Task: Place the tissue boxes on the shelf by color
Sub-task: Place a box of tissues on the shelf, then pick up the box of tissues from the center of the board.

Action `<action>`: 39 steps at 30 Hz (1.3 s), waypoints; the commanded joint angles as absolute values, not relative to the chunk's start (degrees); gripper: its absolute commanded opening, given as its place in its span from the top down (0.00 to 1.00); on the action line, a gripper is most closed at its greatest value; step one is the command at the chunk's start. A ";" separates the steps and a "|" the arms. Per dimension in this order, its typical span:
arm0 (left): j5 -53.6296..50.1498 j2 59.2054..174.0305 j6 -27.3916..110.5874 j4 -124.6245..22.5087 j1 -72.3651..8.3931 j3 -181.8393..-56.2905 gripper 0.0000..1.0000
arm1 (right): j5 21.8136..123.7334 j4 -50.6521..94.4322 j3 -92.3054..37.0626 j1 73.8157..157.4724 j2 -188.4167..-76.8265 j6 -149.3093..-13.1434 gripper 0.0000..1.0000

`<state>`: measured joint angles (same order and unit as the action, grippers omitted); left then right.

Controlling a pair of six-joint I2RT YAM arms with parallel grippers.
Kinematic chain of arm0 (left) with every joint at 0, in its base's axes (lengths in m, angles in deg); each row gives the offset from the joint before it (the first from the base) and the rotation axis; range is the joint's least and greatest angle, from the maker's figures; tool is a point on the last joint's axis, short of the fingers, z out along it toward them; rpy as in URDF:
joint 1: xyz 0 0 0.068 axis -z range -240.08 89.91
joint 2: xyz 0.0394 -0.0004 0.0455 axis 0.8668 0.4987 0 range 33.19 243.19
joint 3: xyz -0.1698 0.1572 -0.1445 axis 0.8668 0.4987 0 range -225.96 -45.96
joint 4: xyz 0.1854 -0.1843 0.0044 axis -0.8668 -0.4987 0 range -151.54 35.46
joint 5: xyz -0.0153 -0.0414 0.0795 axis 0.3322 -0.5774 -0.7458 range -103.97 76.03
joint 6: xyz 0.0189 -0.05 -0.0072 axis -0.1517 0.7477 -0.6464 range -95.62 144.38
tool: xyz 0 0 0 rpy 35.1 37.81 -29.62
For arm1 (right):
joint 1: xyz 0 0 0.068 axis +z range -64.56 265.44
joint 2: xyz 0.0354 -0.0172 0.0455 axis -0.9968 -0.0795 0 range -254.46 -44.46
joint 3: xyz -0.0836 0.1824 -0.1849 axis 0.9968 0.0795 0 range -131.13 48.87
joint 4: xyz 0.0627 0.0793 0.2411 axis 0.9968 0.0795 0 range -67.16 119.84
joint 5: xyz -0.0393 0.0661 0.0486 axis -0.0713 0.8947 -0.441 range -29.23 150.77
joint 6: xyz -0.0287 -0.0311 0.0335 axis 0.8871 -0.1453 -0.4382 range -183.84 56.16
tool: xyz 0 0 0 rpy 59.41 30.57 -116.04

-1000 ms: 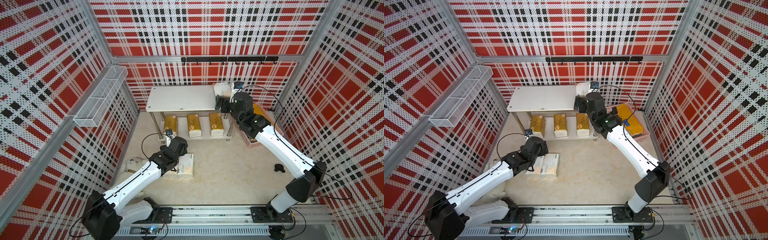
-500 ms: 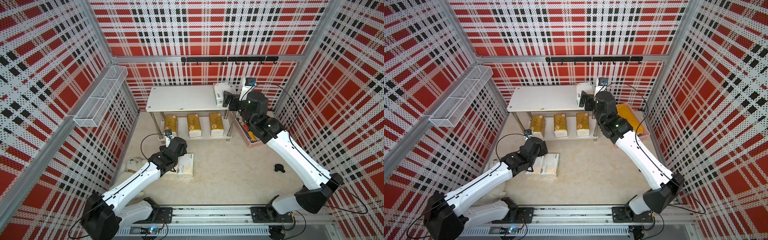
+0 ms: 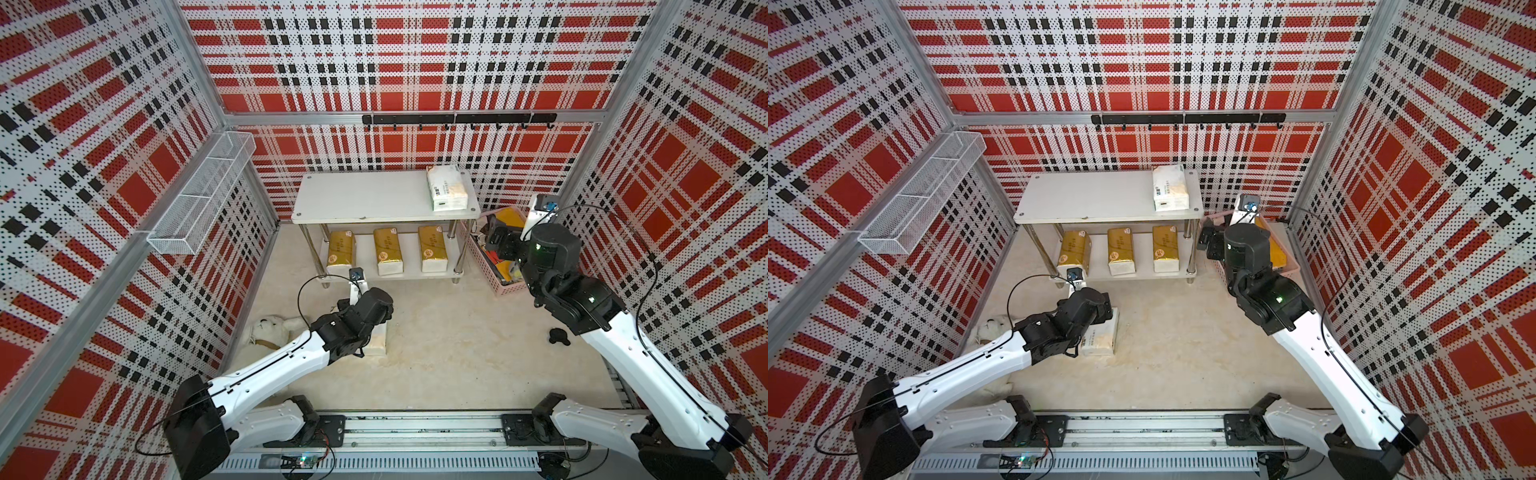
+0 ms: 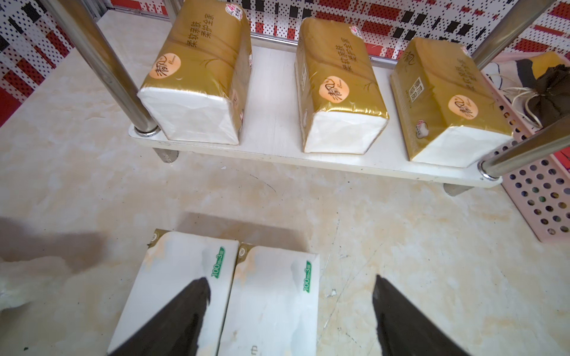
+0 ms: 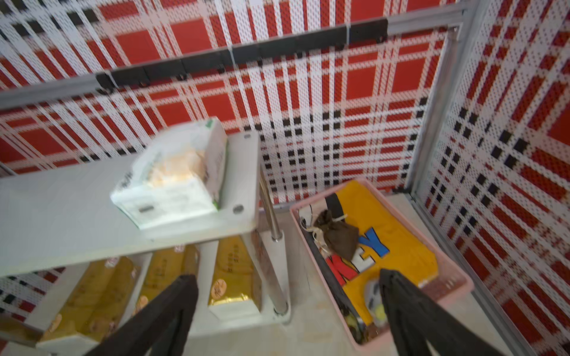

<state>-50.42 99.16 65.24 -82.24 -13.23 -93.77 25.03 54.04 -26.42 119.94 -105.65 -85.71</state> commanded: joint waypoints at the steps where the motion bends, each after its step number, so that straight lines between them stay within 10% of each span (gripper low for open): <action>1: -52.42 98.87 66.80 -83.90 -12.80 -93.59 0.13 | 25.34 63.63 -19.39 120.25 -101.65 -90.17 0.00; 13: -50.11 102.89 70.46 -86.18 -11.04 -93.77 0.12 | 41.30 61.01 -1.34 120.70 -100.06 -94.32 0.00; 39: -44.89 106.24 73.63 -77.07 -8.32 -81.02 0.10 | 42.19 55.47 -1.35 126.65 -105.85 -95.13 0.00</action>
<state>-45.61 105.17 75.53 -79.12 -8.51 -80.61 42.95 56.07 -1.30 126.28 -107.31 -94.61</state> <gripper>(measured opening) 0.898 0.999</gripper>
